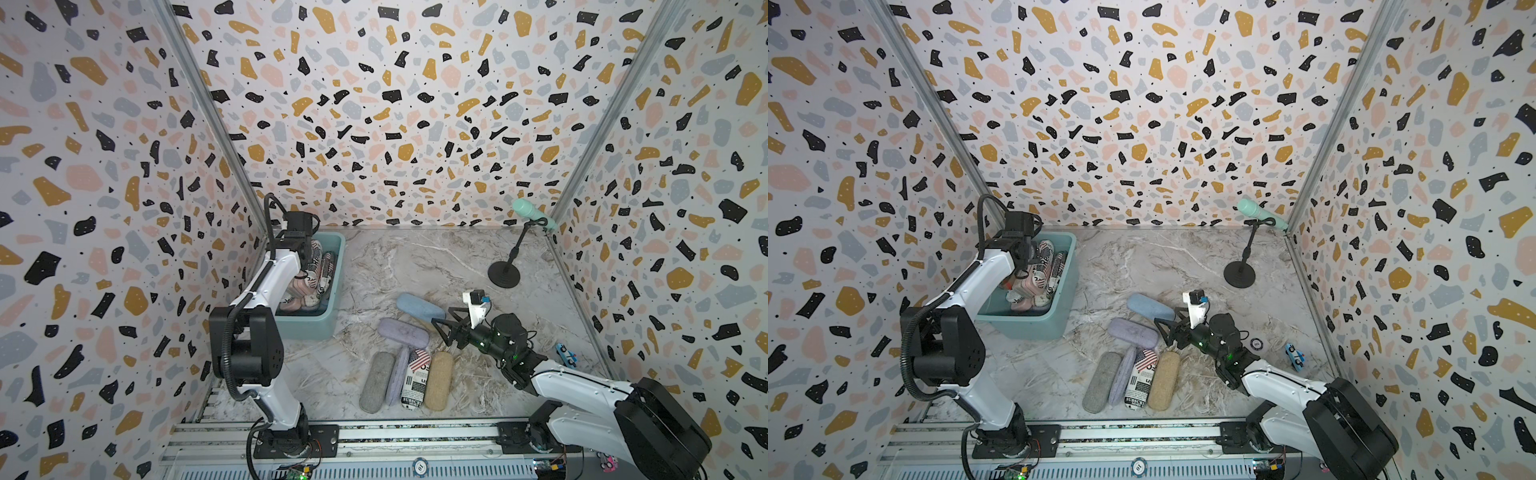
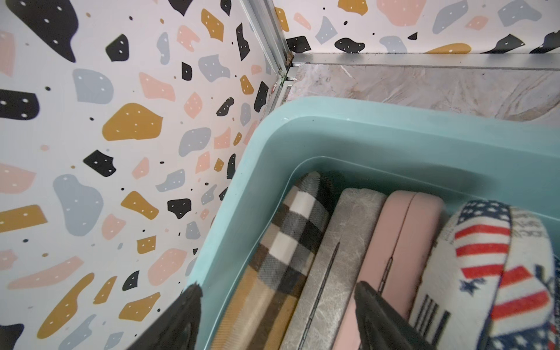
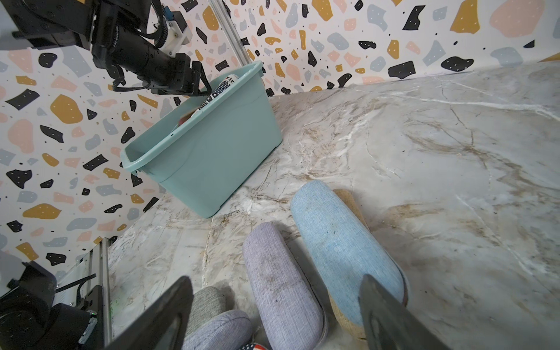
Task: Put the glasses cases into the storage boxes
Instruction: Place the glasses case in the storage box, then move the glasses case to the center of the board.
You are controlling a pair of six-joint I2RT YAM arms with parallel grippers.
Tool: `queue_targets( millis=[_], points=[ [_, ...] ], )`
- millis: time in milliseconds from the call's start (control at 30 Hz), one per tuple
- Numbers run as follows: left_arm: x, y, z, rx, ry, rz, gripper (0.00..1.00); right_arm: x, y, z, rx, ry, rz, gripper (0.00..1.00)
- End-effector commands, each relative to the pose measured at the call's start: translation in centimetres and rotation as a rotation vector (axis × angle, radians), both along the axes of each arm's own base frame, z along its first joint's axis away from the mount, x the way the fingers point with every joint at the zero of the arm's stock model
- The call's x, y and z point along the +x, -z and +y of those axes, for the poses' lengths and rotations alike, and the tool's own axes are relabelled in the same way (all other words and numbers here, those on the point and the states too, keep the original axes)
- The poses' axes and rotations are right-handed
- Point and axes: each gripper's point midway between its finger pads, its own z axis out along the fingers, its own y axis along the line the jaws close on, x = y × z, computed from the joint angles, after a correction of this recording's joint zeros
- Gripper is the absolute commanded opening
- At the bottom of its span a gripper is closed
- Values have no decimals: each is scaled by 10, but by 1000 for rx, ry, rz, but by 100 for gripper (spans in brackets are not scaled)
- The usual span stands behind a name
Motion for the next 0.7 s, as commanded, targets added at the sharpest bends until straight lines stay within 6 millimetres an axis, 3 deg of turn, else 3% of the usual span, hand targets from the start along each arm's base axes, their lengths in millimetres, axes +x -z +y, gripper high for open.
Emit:
queue_targets(
  millis=[0, 200, 300, 467, 500, 600, 667],
  points=[
    [0, -33, -2, -47, -17, -94, 78, 1, -1, 0, -13, 5, -12, 87],
    [-9, -82, -27, -241, 41, -335, 66, 3, 0, 1, -18, 9, -10, 87],
    [-18, -99, -30, -286, 50, -411, 63, 4, 1, 0, -22, 18, -9, 86],
    [-29, -116, -38, -393, 132, -488, 57, 7, 1, -6, -19, 65, -5, 85],
    [-30, -120, -46, -444, 182, -508, 59, 8, 2, -8, -18, 81, -2, 84],
    [-41, -127, -63, -511, 255, -515, 50, 12, 3, -14, -24, 123, 0, 84],
    [-49, -128, -75, -542, 283, -505, 50, 15, 4, -19, -24, 154, -2, 84]
  ],
)
